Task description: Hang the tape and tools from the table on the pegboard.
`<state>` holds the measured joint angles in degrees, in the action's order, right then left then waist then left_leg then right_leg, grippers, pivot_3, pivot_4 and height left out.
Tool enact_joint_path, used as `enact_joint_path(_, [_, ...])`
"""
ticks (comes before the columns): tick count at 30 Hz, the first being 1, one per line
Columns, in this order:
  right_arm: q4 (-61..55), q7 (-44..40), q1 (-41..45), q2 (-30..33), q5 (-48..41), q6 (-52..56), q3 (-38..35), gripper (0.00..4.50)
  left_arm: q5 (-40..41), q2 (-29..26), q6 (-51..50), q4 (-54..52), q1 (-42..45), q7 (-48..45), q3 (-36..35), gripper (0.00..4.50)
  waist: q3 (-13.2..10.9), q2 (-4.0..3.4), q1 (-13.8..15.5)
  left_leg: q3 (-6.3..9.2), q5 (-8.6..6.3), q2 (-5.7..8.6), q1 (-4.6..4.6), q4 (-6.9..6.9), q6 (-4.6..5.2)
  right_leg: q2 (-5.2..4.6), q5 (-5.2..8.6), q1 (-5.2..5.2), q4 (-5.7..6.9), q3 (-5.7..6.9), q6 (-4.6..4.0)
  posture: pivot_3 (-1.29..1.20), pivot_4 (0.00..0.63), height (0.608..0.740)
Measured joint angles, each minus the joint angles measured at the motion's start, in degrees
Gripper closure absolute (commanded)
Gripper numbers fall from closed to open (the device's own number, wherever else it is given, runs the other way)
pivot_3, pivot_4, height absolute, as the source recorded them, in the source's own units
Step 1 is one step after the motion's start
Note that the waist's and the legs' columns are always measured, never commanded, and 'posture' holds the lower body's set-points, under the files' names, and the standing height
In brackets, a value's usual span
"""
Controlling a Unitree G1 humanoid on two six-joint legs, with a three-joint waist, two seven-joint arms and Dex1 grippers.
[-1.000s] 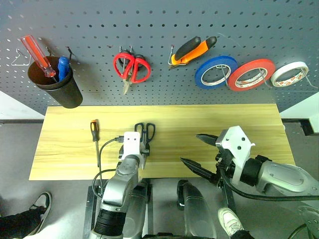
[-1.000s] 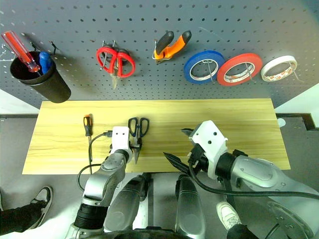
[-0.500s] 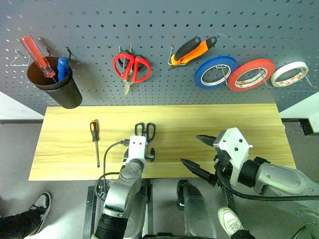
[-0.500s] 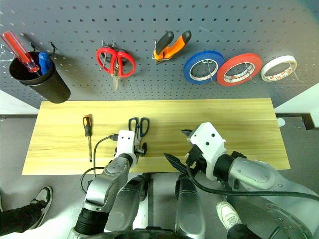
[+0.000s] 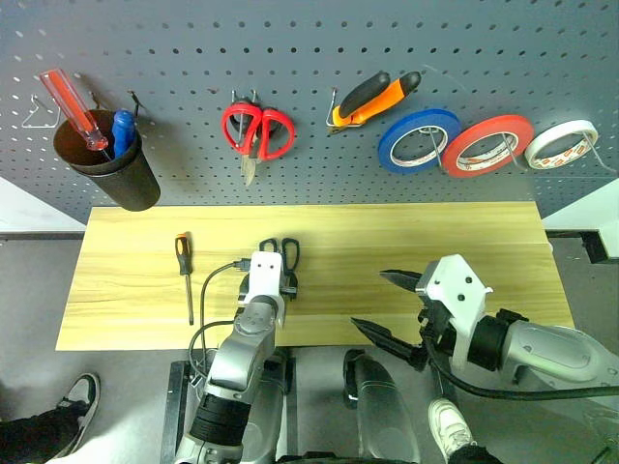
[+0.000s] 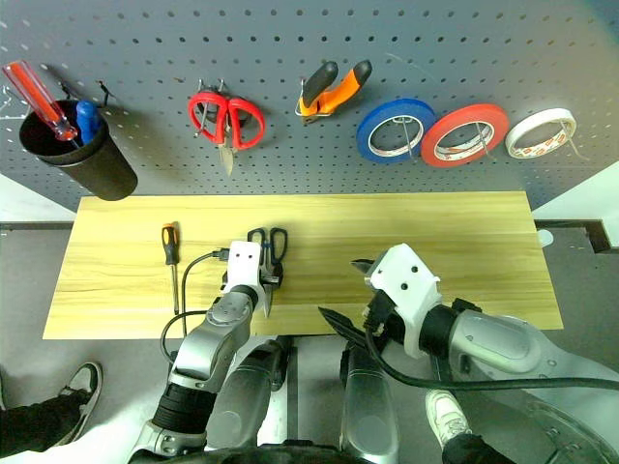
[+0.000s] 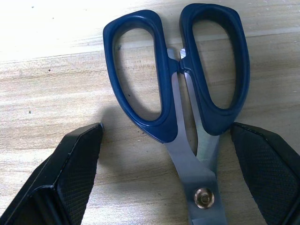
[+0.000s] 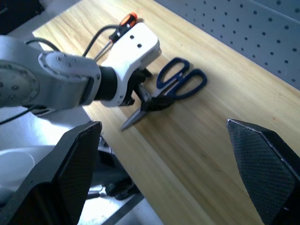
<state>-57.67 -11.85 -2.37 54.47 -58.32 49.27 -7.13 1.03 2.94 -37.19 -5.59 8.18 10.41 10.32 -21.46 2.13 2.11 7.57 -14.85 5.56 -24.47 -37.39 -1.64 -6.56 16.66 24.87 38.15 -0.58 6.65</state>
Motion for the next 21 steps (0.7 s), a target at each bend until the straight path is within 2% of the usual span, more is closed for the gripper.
enact_joint_path(3, [0.00, 0.37, -0.27, 0.93, -0.82, -1.26, -0.02, 0.05, 0.02, 0.00, 0.02, 0.02, -0.13, -0.02, 0.01, 0.00, 0.00, 0.00, 0.02, 0.00, 0.00, 0.00, 0.00, 0.00, 0.00, 0.00, 0.00, -0.01, -0.01, 0.00, 0.00, -0.06, 0.416, 0.710])
enact_joint_path(6, [0.00, 0.87, -0.43, 1.60, -1.40, -2.02, -0.01, 0.00, 0.03, 0.00, 0.02, 0.02, -0.19, -0.02, 0.00, 0.58, 0.00, 0.00, 0.03, 0.00, 0.00, 0.00, 0.00, 0.00, 0.00, 0.00, 0.00, -0.01, -0.01, 0.00, 0.00, -0.06, 0.417, 0.710])
enact_joint_path(16, [0.00, 2.26, -0.82, 2.96, -1.65, -3.46, -0.01, 0.00, 0.23, 0.01, -0.10, -0.07, -0.28, -0.04, -0.01, 3.73, 0.00, 0.00, 0.04, 0.00, 0.00, 0.00, 0.00, 0.00, 0.01, 0.00, 0.00, -0.01, -0.03, 0.00, 0.01, -0.06, 0.420, 0.710])
enact_joint_path(21, [0.00, 2.58, -0.86, 3.03, -1.64, -3.55, 0.18, 0.00, 0.60, 0.01, -0.13, -0.18, -0.29, -0.18, 0.02, 3.81, 0.00, 0.00, 0.05, 0.01, -0.01, 0.00, -0.01, 0.01, 0.02, -0.01, 0.00, -0.02, -0.05, 0.00, 0.01, -0.06, 0.420, 0.710])
